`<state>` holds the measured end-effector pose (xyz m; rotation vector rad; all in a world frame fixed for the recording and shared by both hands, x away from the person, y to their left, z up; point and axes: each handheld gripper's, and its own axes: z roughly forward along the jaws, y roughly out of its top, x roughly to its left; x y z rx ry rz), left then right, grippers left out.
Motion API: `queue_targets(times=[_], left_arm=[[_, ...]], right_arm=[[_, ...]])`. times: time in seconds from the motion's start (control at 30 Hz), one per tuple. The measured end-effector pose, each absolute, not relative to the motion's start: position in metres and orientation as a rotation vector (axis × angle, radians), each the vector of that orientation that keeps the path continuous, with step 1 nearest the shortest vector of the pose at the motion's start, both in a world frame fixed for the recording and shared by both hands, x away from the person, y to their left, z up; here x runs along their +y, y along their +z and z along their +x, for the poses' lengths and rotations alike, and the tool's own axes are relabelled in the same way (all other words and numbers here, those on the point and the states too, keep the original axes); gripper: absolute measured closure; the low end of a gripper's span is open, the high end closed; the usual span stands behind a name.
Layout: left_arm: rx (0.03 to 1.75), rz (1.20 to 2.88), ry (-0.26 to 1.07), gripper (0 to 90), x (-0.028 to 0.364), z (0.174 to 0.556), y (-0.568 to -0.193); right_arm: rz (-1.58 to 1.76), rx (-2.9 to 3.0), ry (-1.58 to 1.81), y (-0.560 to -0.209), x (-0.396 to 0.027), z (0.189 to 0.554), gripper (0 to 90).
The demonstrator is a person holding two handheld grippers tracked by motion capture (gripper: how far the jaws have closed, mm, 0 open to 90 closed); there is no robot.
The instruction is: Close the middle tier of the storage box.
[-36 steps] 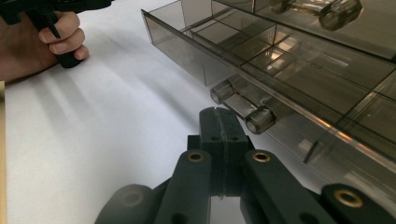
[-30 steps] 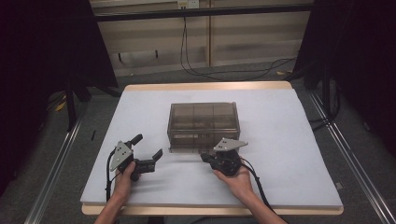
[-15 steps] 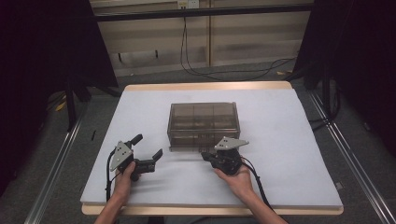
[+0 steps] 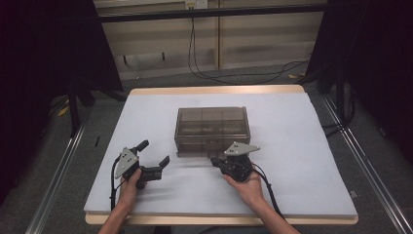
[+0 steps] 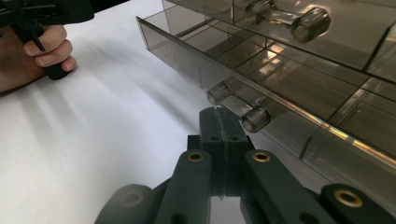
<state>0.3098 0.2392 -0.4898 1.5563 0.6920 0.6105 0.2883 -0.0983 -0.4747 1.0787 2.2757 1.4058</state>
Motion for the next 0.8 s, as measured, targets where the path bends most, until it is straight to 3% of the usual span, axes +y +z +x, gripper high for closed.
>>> queue_targets(times=[0.8], left_arm=[[0.694, 1.554, 0.608, 0.9, 0.2391, 0.3098, -0.4898]], right_arm=[[1.101, 2.261, 1.411, -0.4768, -0.0935, 0.2946, 90.0]])
